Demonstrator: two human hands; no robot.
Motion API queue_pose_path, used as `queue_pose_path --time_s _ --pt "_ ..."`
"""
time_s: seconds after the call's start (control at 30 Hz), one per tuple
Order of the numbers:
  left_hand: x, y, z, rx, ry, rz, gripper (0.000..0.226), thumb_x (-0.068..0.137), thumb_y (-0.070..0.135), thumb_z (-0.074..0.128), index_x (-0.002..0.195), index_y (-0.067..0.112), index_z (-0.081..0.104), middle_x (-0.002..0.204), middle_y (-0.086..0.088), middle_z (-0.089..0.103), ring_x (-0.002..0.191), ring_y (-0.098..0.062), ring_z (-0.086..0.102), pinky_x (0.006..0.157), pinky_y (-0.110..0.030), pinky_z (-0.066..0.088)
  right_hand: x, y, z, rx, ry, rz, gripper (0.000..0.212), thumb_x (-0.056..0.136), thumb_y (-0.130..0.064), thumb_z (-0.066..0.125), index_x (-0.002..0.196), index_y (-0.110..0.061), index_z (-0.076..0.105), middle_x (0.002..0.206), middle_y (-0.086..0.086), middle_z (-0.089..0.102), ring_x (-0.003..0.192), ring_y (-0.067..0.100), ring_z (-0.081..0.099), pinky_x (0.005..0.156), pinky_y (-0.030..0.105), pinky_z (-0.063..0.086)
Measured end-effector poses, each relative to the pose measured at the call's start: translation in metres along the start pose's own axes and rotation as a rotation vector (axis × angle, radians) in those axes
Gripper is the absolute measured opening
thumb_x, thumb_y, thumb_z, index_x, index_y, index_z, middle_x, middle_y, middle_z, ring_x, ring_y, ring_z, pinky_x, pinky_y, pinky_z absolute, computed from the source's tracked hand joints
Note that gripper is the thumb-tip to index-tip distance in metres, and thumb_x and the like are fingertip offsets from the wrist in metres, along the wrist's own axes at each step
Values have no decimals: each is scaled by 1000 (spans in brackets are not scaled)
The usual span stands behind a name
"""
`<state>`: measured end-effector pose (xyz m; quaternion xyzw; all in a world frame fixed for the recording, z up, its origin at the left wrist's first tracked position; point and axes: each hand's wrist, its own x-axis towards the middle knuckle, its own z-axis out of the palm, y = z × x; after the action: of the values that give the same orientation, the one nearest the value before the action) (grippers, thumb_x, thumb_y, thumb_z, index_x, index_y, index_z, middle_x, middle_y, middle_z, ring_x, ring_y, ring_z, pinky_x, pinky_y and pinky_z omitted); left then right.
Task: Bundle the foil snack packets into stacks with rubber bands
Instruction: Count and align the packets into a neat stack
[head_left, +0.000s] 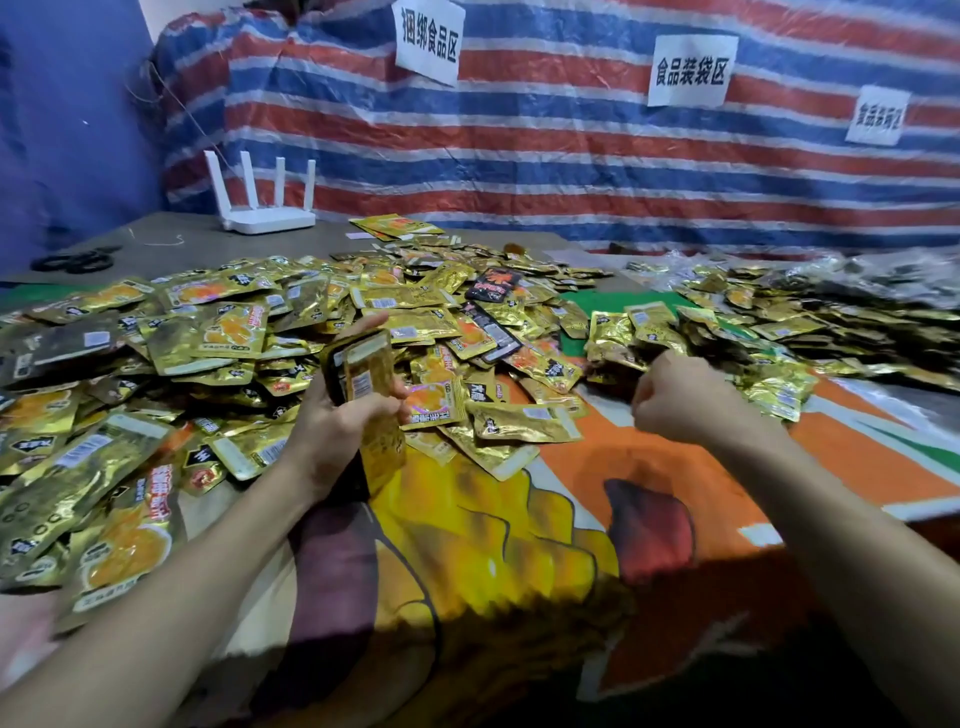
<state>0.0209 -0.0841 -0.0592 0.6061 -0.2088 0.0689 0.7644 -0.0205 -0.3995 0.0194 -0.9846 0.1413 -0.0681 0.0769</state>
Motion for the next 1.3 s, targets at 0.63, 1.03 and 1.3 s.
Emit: queue_pose_path --time_s 0.63,1.03,1.3 --pt "-3 1 2 0 -29 20 74 72 -2 60 138 32 57 86 -12 63 80 -28 62 74 -37 56 7 53 9 -262 -127 163 19 84 -19 68 75 -10 54 77 6 58 63 18 53 46 27 35" --pt "-1 5 0 -141 31 -93 54 86 -14 48 139 -4 48 89 -17 62 85 -30 70 75 -37 58 -3 3 3 449 -42 -113 27 81 -22 74 60 -5 69 56 2 70 49 17 62 46 27 44" --pt "-1 17 -2 -566 -46 -337 12 79 9 51 85 8 61 77 -7 58 71 -21 64 75 -32 54 -21 -90 54 1354 -691 -147 24 87 8 65 67 -2 73 70 12 66 60 18 64 59 22 57"
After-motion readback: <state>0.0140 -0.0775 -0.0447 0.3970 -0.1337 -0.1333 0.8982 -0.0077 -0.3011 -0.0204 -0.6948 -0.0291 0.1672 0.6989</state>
